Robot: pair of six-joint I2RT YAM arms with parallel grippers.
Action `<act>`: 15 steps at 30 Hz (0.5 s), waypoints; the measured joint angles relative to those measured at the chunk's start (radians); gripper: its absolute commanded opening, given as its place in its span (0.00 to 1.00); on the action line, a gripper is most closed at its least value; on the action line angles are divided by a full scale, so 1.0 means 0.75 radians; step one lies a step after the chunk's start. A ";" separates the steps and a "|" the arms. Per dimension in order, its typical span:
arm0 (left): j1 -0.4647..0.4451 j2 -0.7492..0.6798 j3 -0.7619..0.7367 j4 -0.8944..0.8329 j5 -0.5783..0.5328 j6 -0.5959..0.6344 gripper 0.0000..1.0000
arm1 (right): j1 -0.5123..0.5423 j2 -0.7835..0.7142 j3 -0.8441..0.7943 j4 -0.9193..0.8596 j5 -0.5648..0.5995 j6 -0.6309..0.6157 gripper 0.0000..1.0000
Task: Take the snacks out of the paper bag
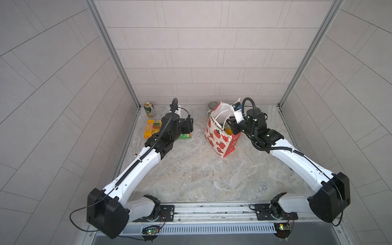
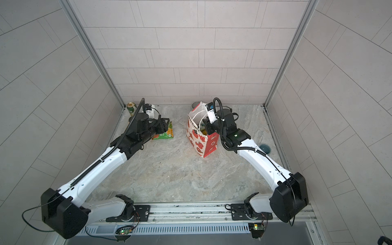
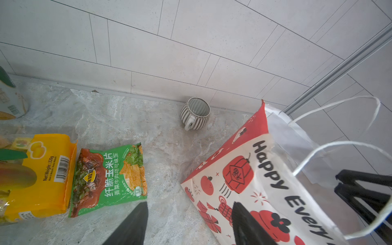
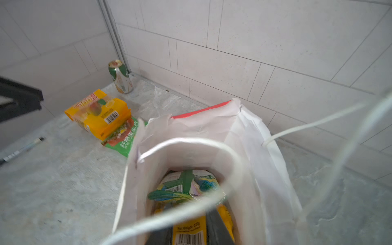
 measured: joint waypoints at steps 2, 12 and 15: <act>0.000 -0.037 -0.025 -0.001 -0.003 0.001 0.67 | -0.016 -0.001 0.054 -0.018 0.014 0.002 0.51; -0.004 -0.043 -0.058 0.000 0.071 0.078 0.70 | -0.279 0.162 0.640 -0.410 -0.112 -0.007 0.62; -0.042 -0.043 -0.058 0.024 0.111 0.142 0.72 | -0.285 0.285 0.797 -0.587 -0.153 -0.085 0.63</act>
